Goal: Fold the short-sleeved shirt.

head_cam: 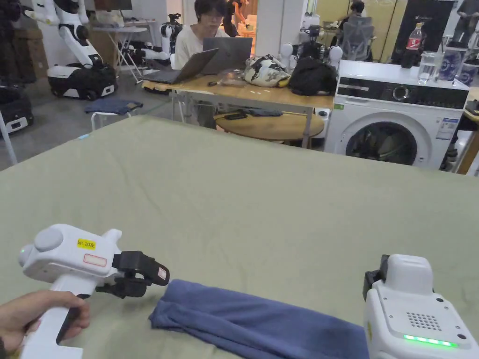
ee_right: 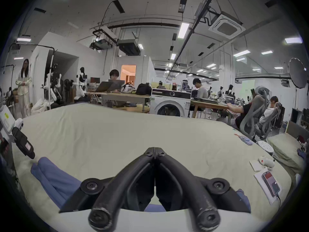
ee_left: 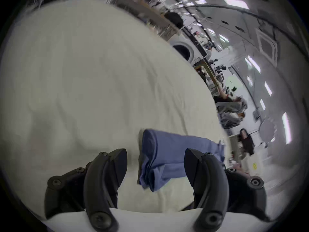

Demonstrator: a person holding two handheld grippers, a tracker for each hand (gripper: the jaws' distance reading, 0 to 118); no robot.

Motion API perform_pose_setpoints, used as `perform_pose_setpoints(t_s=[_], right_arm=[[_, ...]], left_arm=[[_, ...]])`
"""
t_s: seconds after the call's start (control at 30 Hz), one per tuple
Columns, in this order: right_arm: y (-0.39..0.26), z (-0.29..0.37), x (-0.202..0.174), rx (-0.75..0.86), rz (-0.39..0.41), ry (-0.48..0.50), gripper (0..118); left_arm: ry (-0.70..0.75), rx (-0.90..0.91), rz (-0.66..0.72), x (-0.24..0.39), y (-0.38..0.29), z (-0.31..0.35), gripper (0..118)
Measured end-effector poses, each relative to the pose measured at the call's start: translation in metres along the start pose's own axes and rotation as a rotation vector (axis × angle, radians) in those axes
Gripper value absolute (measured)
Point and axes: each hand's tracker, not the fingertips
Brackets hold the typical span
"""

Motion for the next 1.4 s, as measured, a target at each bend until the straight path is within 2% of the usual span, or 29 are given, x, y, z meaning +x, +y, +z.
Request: perform_pose_setpoints(t_s=[0.1, 0.33, 0.37, 0.43, 0.47, 0.5, 0.57, 0.63, 0.8, 0.87, 0.93, 0.97, 1.03, 1.1, 1.23, 1.33, 1.4], right_arm=[[-0.004, -0.001, 0.000, -0.012, 0.013, 0.002, 0], [-0.009, -0.004, 0.002, -0.046, -0.002, 0.004, 0], [-0.010, -0.004, 0.003, -0.048, -0.006, 0.007, 0], [-0.011, -0.004, 0.003, -0.054, -0.003, 0.003, 0], [-0.010, -0.002, 0.004, -0.056, -0.002, 0.003, 0], [-0.011, -0.002, 0.005, -0.058, -0.002, 0.004, 0], [-0.012, -0.004, 0.007, -0.067, 0.003, 0.000, 0], [-0.013, -0.005, 0.010, -0.072, -0.004, 0.001, 0], [-0.012, -0.008, 0.016, -0.077, -0.006, -0.002, 0], [-0.010, -0.007, 0.018, -0.076, -0.005, -0.005, 0], [-0.009, -0.007, 0.019, -0.075, -0.007, -0.002, 0], [-0.009, -0.008, 0.020, -0.075, -0.009, 0.000, 0], [-0.010, -0.008, 0.021, -0.074, -0.012, 0.004, 0], [-0.010, -0.008, 0.021, -0.075, -0.013, 0.009, 0], [-0.010, -0.007, 0.023, -0.078, -0.021, 0.019, 0], [-0.009, -0.005, 0.028, -0.077, -0.022, 0.019, 0], [-0.009, -0.005, 0.031, -0.076, -0.029, 0.020, 0]], left_arm=[[-0.050, -0.050, 0.045, -0.016, -0.003, -0.018, 71], [-0.303, -0.046, 0.112, -0.027, -0.015, -0.065, 70], [-0.298, -0.043, 0.110, -0.036, -0.007, -0.067, 63], [-0.224, -0.022, 0.099, -0.035, -0.007, -0.069, 25], [-0.161, -0.023, 0.099, -0.035, -0.008, -0.070, 11], [-0.165, -0.025, 0.107, -0.037, -0.009, -0.071, 9], [-0.196, -0.005, 0.101, -0.033, -0.009, -0.063, 7], [-0.119, -0.002, 0.033, -0.018, -0.013, -0.059, 6], [-0.153, 0.039, 0.037, 0.003, -0.012, -0.031, 5], [-0.128, 0.069, -0.010, 0.013, -0.009, -0.013, 5], [-0.115, 0.083, 0.015, 0.013, -0.006, 0.004, 5], [-0.098, 0.092, 0.014, 0.016, -0.005, 0.011, 5], [0.048, 0.112, -0.042, 0.027, -0.006, 0.017, 5], [0.072, 0.091, -0.032, 0.033, -0.007, 0.019, 5], [0.059, 0.101, -0.022, 0.053, -0.012, 0.022, 5], [-0.063, 0.115, 0.032, 0.075, -0.019, 0.025, 5], [-0.164, 0.118, 0.014, 0.095, -0.023, 0.021, 5]])
